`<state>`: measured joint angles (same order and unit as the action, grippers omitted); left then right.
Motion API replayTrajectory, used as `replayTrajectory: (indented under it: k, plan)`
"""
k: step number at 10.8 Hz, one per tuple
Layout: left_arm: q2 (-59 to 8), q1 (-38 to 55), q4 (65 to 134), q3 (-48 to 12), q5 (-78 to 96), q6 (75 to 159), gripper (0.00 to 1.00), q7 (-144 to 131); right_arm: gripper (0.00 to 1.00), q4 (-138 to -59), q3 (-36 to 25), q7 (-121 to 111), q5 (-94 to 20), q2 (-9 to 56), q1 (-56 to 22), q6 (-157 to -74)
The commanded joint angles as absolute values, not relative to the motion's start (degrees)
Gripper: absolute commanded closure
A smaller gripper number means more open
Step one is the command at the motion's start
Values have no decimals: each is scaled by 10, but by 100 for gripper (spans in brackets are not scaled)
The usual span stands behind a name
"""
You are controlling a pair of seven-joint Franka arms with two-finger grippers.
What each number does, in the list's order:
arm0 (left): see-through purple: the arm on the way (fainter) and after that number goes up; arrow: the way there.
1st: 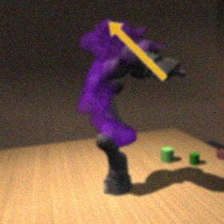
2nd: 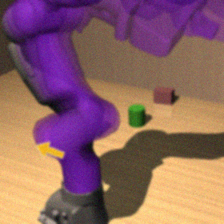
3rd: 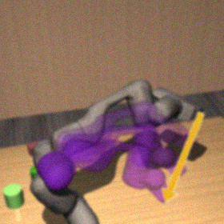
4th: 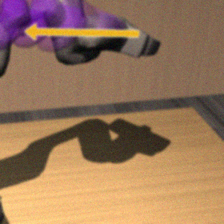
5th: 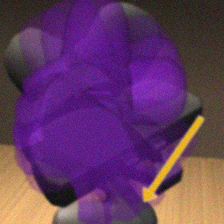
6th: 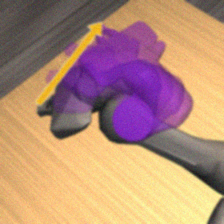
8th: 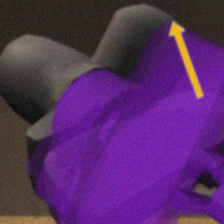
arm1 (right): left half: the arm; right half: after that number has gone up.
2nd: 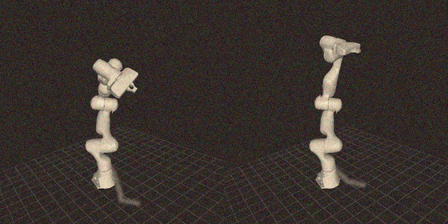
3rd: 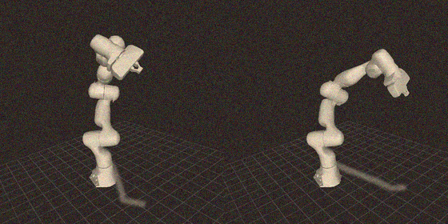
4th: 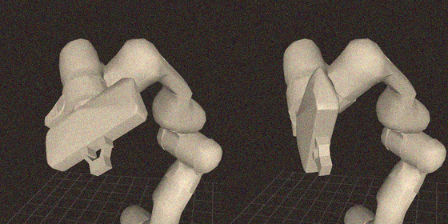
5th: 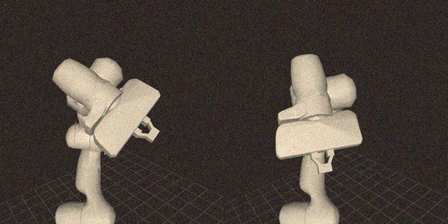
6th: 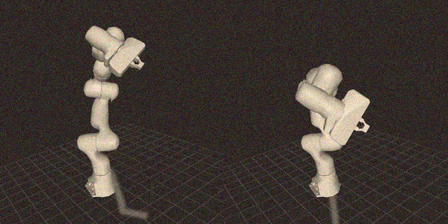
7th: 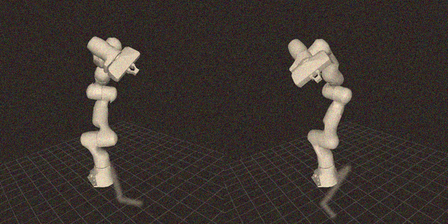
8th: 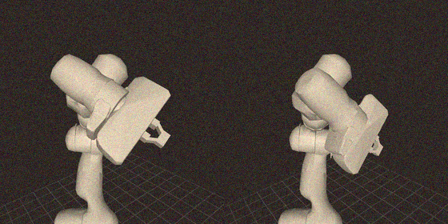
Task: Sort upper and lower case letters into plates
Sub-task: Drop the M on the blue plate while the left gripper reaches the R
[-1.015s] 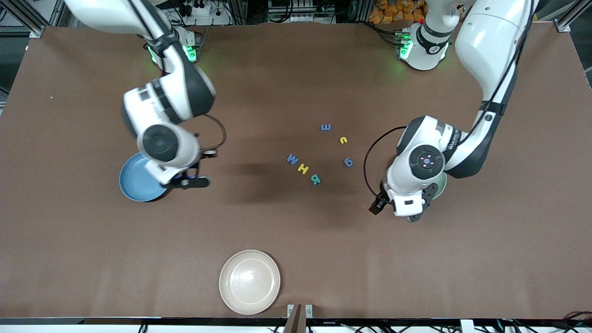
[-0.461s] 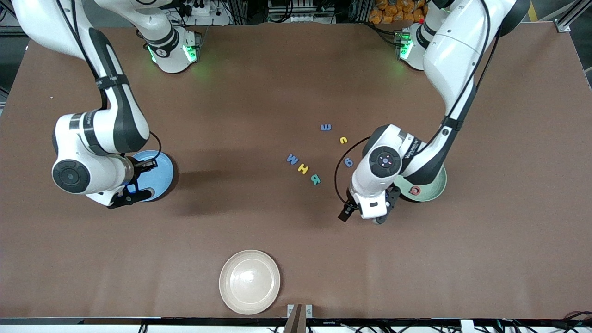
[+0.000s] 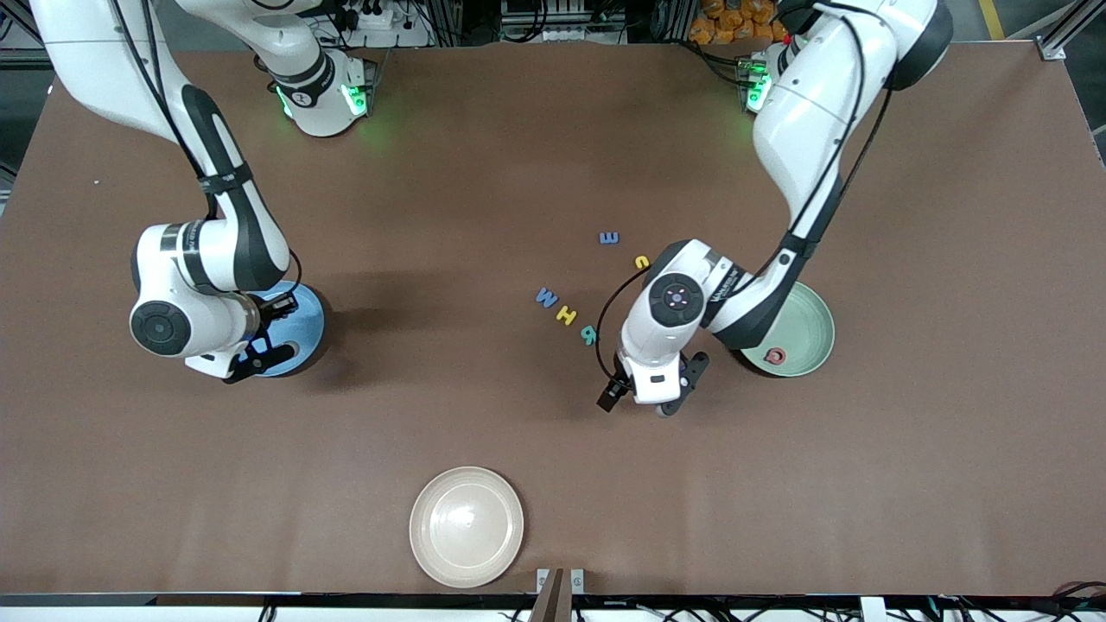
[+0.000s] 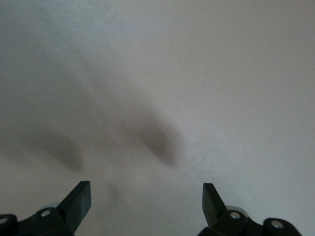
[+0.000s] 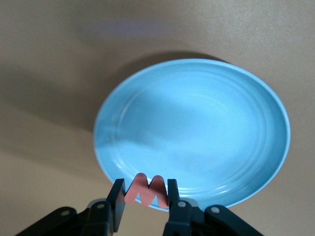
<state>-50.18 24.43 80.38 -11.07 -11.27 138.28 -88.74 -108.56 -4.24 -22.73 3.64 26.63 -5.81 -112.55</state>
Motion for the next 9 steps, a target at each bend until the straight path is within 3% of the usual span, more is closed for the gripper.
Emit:
replayTrajectory:
  k: [1,5,9]
  plan:
    - [-530,295,776,-66,-109,1414,0,-850,0,-1089,-57,-266,30,267,-63,-1134]
    - [-512,313,778,-90,-103,1349,0,-845,0,-1081,-56,-263,25,237,-67,-1108]
    - [-500,295,787,-130,-78,1271,0,-826,0,-992,-56,-232,-4,200,-88,-993]
